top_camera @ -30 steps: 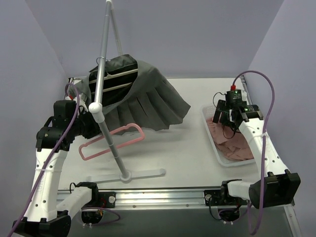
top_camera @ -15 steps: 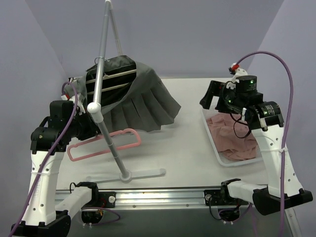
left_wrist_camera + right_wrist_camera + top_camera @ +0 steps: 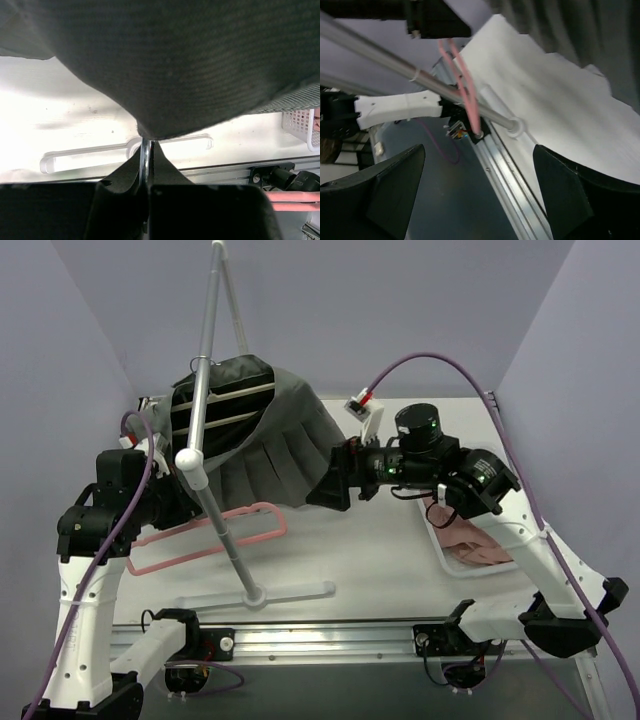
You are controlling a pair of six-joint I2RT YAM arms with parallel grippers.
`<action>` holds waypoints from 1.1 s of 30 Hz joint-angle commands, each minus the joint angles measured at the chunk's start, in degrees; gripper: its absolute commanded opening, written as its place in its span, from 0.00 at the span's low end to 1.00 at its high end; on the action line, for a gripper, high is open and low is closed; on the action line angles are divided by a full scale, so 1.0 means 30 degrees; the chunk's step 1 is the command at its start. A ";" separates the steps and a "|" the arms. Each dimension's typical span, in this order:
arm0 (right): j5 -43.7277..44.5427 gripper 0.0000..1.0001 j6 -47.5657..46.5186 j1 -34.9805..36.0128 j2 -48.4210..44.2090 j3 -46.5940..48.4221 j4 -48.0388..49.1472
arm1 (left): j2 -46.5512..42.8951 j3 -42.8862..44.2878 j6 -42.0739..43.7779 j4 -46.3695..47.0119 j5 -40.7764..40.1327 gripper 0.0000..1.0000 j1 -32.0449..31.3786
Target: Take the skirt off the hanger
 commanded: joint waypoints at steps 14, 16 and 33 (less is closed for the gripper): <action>0.2600 0.79 -0.0109 0.6035 0.3142 0.0291 0.2270 | -0.0091 0.0625 0.0443 -0.0640 0.0064 0.02 -0.0095; 0.2513 0.77 -0.0167 0.6035 0.3143 0.0350 0.2328 | -0.0179 0.0567 0.0531 -0.0670 0.0064 0.02 -0.0095; 0.4739 0.71 -0.1016 0.5772 0.2351 0.0817 0.1071 | -0.0062 0.0888 0.1176 -0.0962 0.0298 0.02 -0.0095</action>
